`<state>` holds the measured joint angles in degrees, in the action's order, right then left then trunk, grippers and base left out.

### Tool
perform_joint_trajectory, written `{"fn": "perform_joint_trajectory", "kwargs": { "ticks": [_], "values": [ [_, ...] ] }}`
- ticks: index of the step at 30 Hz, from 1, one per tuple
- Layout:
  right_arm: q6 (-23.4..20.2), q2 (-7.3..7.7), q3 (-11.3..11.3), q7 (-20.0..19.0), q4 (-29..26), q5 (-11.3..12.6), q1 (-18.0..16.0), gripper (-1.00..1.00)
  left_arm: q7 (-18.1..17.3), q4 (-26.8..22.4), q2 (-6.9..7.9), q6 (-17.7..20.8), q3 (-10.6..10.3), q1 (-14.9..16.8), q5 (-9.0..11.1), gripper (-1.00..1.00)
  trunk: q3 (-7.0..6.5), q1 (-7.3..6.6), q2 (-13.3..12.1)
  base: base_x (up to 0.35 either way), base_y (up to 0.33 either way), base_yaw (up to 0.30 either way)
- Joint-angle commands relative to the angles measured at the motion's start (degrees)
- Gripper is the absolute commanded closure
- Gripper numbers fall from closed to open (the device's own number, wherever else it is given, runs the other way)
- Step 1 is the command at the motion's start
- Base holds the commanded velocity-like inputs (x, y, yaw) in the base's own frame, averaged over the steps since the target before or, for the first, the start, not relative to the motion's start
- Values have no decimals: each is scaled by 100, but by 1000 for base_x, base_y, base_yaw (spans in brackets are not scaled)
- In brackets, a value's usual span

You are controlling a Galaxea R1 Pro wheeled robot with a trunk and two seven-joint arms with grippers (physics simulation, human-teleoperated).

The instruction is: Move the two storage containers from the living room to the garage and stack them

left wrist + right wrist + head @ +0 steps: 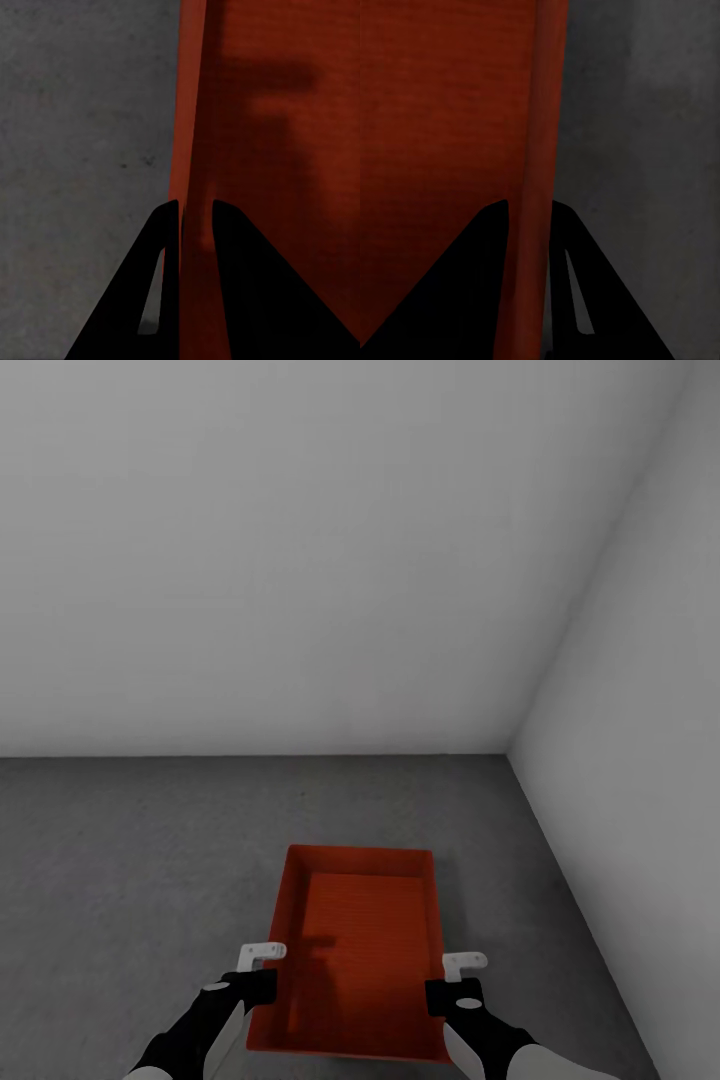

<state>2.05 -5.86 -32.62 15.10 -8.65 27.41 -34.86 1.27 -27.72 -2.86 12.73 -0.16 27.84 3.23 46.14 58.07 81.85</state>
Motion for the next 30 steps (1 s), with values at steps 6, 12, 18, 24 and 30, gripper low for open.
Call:
{"fn": "perform_joint_trajectory", "kwargs": {
  "ticks": [6, 12, 18, 24, 30],
  "values": [
    [33, 187, -70, 124, 30, 89, -4, 100, 49, -22, 3, 39, -19, 2, -24, 100, 4, 0, 2, 0, 0, 0],
    [33, 187, -70, 124, 30, 89, -4, 100, 49, -22, 5, 45, -14, 2, -24, 100, 4, 0, 2, 0, 0, 0],
    [33, 186, -70, 124, 30, 89, -4, 100, 53, -17, 5, 45, -4, 2, -25, 100, 58, 66, 122, 0, 0, 0],
    [33, 188, -70, 124, 30, 89, -4, 100, 53, -21, 5, 46, -2, 2, -31, 100, 166, 197, 363, 0, 0, 0],
    [33, 189, -70, 124, 30, 89, -4, 100, 50, -19, 4, 46, -2, 2, -29, 100, 238, 285, 524, 0, 0, 0]
  ]
}}
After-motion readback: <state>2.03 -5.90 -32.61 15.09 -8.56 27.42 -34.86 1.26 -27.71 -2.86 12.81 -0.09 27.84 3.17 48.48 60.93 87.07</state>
